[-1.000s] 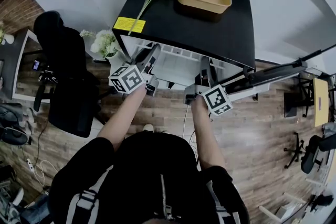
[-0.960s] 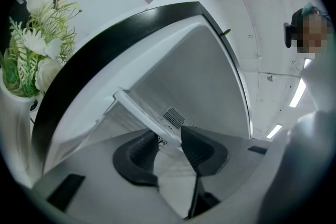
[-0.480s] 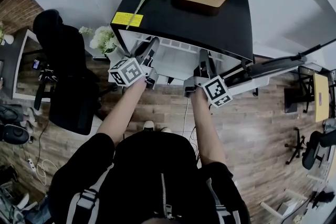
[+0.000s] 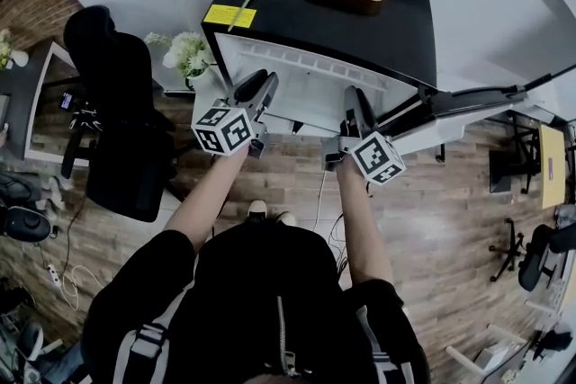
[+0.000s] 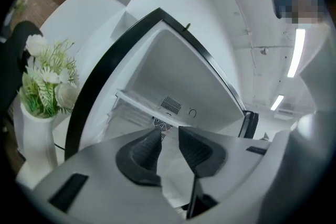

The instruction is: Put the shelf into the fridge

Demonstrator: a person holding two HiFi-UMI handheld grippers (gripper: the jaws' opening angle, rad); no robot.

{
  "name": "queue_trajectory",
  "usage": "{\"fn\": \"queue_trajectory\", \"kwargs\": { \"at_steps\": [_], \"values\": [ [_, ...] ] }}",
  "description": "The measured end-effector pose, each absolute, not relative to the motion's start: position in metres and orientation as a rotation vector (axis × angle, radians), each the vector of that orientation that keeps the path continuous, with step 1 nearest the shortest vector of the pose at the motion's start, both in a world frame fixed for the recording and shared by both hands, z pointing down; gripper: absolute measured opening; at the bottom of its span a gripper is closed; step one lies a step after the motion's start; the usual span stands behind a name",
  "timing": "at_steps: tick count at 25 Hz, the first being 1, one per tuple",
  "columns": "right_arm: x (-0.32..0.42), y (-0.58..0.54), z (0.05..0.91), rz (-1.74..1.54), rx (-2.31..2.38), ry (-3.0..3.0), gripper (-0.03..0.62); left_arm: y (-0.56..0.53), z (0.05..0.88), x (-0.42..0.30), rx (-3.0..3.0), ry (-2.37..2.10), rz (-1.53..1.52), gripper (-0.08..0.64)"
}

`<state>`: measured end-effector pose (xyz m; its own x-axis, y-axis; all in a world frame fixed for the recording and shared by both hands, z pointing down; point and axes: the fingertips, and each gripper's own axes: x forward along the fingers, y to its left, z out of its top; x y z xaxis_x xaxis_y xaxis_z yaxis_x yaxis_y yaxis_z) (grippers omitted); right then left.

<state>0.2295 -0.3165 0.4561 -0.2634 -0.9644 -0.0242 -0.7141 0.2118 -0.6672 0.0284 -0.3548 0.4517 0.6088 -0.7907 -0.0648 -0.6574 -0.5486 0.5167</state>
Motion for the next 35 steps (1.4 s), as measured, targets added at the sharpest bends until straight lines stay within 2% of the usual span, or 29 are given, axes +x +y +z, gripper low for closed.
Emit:
{"fn": "queue_trajectory", "kwargs": {
  "at_steps": [4, 9, 19, 35],
  "values": [
    [0.221, -0.300, 0.468, -0.758, -1.562, 2.138, 0.072, -0.338, 0.459, 0.024, 2.481, -1.243, -0.199, 0.063],
    [0.218, -0.280, 0.472, -0.696, -1.629, 2.224, 0.008, -0.316, 0.464, 0.019, 2.569, -1.279, -0.055, 0.049],
    [0.199, -0.246, 0.469, -0.348, -1.809, 2.457, 0.008, -0.277, 0.465, 0.000, 2.699, -1.308, 0.069, 0.046],
    [0.199, -0.224, 0.479, -0.333, -1.886, 2.462, 0.008, -0.276, 0.458, 0.000, 2.712, -1.262, 0.016, 0.038]
  ]
}}
